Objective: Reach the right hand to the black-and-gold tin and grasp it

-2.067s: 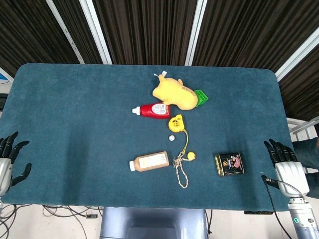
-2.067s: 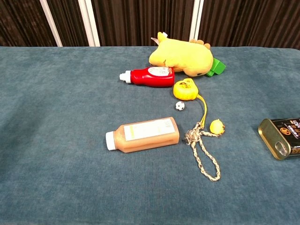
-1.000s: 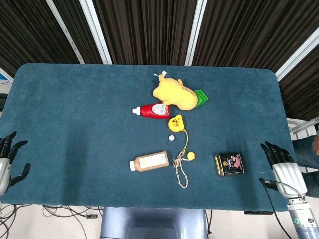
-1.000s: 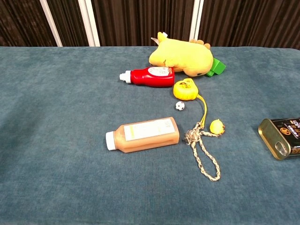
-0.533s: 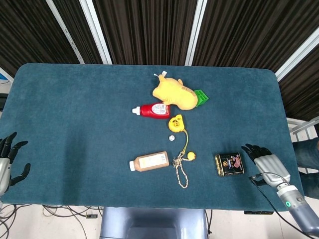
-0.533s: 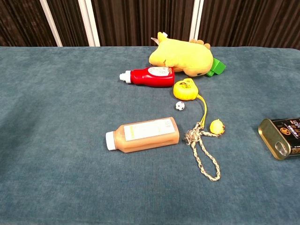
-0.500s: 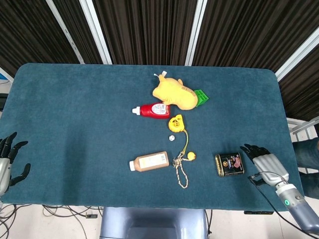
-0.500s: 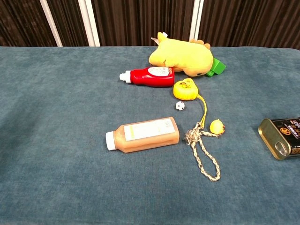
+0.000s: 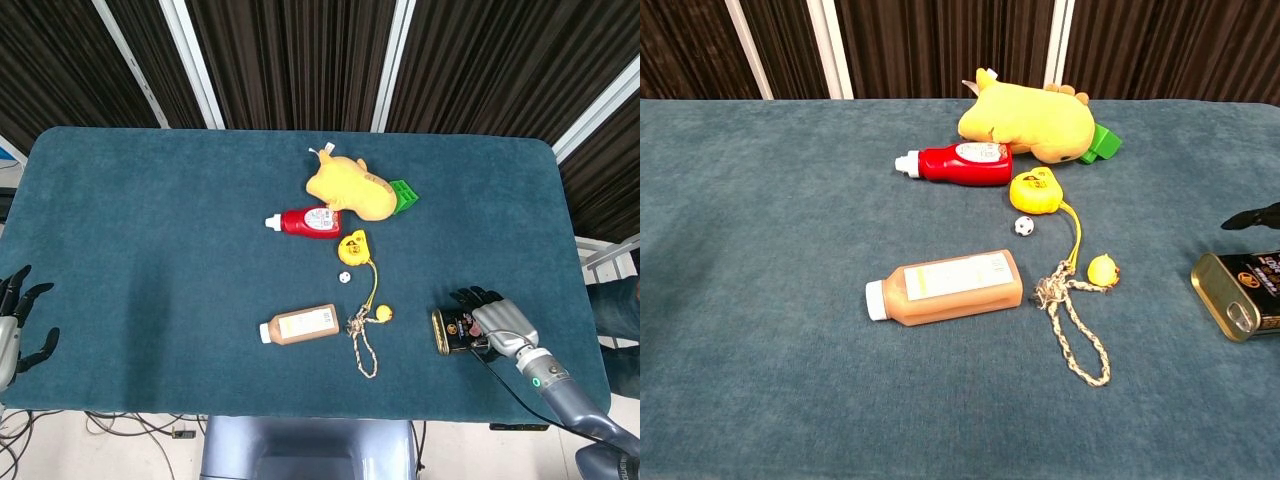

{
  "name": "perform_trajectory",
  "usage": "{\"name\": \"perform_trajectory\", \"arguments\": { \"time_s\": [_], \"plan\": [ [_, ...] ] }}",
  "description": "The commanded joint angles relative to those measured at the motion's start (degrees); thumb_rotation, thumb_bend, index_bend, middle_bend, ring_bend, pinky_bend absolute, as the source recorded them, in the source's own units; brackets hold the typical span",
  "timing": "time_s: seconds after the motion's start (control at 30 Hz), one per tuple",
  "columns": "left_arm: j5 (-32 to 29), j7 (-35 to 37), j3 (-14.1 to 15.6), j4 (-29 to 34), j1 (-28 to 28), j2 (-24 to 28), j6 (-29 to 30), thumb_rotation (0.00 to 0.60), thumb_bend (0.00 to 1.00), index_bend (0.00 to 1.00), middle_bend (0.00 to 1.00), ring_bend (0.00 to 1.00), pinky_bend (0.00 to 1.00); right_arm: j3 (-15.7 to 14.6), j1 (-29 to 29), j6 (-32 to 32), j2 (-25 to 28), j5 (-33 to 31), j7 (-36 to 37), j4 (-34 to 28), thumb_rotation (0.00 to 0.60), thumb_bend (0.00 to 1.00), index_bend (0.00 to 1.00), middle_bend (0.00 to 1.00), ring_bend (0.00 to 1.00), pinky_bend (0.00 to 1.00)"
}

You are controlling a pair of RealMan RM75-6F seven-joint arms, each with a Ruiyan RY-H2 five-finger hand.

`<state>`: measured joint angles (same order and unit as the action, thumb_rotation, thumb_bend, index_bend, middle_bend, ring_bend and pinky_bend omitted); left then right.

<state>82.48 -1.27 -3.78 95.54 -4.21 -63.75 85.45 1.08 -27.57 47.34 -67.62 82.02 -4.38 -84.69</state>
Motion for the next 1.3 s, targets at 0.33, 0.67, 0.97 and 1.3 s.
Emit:
{"name": "perform_trajectory", "arguments": {
  "time_s": [0.33,0.67,0.97,1.3],
  "plan": [
    [-0.33,-0.24,-0.17,0.28,0.01,-0.02,0.0,0.6,0.37,0.2,0.0,0.0,0.0,-0.84,-0.85,0.2,-2.61,0.33,1.38,3.01,0.6,0.21,0.17,0.24,0.17,0.16],
    [-0.56,-0.17,-0.27,0.43,0.02,0.03,-0.06,0.6,0.37,0.2,0.0,0.0,0.0,-0.91,-0.24,3.32,-5.26,1.41,5.34,6.2,0.6,0.54,0.43,0.46,0.41,0.16],
    [-0.5,-0.11,-0.28,0.53,0.07,0.04,0.06,0.6,0.37,0.2,0.0,0.0,0.0,-0.31,-1.16,4.65,-2.62,3.33,13.05,3.79,0.6,0.57,0.48,0.48,0.43,0.16],
    [-0.49,-0.09,-0.22,0.57,0.02,0.07,-0.14,0.6,0.37,0.2,0.0,0.0,0.0,3.01,-5.12,4.19,1.44,4.2,20.09,-0.27,0.6,0.55,0.48,0.48,0.43,0.16]
  ]
}}
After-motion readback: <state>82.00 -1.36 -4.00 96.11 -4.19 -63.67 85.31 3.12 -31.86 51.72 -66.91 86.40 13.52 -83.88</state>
